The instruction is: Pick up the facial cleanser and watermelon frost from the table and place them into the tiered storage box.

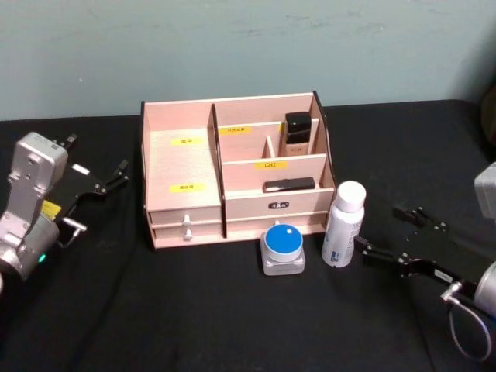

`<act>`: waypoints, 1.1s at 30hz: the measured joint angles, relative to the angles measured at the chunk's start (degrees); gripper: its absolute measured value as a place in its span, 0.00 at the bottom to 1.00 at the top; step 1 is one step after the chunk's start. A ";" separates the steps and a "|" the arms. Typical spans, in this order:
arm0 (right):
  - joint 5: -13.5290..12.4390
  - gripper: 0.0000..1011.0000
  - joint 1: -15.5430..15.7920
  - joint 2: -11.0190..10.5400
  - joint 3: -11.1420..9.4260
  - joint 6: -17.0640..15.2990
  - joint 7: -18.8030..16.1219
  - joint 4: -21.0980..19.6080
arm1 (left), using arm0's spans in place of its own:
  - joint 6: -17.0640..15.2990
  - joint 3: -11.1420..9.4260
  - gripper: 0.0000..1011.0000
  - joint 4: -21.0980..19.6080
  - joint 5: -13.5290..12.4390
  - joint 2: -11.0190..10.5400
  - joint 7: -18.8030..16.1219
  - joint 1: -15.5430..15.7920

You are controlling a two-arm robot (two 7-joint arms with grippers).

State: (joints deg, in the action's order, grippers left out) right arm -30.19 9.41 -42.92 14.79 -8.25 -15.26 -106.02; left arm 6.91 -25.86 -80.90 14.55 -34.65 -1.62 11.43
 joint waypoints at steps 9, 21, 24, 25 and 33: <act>1.49 0.99 -4.02 3.85 1.65 -0.01 -2.51 4.54 | 0.00 0.00 1.00 0.00 0.00 0.00 0.00 0.00; 3.54 0.99 -7.32 7.49 2.48 0.19 -4.93 8.26 | 0.00 0.00 1.00 0.00 0.00 0.00 0.00 0.00; 4.24 0.99 -8.25 8.31 2.65 0.28 -5.40 9.27 | 0.00 0.00 1.00 0.00 0.00 0.00 0.00 0.00; 4.40 0.99 -8.49 8.50 2.70 0.31 -5.53 9.55 | 0.00 0.00 1.00 0.00 0.00 0.00 0.00 0.00; 5.56 0.99 -10.39 10.16 3.06 0.66 -6.67 11.85 | 0.00 0.00 1.00 0.00 0.00 0.00 0.00 0.00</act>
State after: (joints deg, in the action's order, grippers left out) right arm -24.64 -0.98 -32.76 17.85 -7.60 -21.93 -94.17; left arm 6.91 -25.86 -80.90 14.55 -34.65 -1.62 11.43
